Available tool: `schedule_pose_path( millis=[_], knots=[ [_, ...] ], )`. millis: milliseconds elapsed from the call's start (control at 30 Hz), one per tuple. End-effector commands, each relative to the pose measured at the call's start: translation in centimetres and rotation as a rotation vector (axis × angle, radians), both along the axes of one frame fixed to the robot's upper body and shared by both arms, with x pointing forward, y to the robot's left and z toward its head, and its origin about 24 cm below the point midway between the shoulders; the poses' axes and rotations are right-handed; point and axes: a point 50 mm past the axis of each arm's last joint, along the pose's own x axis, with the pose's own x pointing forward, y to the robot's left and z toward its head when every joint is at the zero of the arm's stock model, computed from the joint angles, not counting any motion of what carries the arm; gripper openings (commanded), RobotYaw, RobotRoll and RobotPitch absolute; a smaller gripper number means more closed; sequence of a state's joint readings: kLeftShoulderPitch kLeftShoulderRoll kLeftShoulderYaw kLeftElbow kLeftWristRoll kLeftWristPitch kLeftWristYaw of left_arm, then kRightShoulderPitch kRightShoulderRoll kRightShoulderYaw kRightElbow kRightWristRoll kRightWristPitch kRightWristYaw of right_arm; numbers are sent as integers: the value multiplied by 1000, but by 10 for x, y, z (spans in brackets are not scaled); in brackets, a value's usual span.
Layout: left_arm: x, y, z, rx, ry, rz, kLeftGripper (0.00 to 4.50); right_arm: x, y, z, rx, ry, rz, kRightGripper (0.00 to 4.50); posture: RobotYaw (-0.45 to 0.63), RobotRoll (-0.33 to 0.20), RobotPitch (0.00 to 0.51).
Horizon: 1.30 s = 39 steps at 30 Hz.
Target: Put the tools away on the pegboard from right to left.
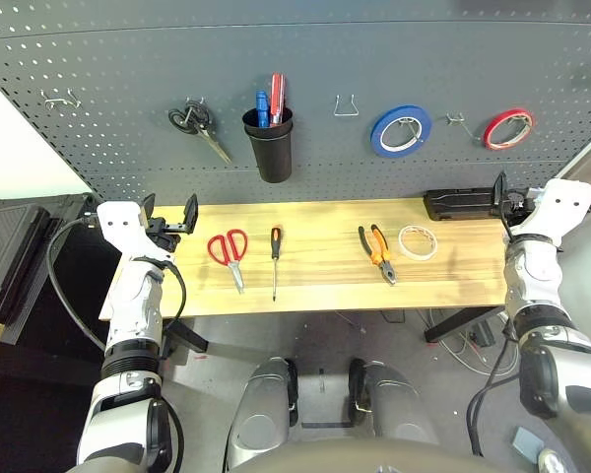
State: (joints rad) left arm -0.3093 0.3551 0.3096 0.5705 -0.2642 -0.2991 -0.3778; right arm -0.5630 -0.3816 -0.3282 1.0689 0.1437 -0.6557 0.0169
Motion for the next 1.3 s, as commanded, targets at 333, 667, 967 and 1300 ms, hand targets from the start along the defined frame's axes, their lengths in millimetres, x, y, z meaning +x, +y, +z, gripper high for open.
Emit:
schedule_pose_path(
  millis=[333, 667, 967, 1300],
  knots=[
    [-6, -10, -6, -2, 33, -37, 4433, 6, 3, -5, 6, 95, 37, 4500, 201, 0, 139],
    [-27, -29, 7, 55, 131, -236, 4433, 9, -7, -2, -54, 222, 157, 4500, 254, 0, 174],
    [-38, -35, 19, 145, 157, -334, 4433, 12, -14, -1, -51, 308, 242, 4500, 260, 0, 194],
    [-39, -51, 17, 256, 280, -515, 4433, 25, -2, 3, -278, 599, 495, 4500, 230, 0, 232]
  ],
)
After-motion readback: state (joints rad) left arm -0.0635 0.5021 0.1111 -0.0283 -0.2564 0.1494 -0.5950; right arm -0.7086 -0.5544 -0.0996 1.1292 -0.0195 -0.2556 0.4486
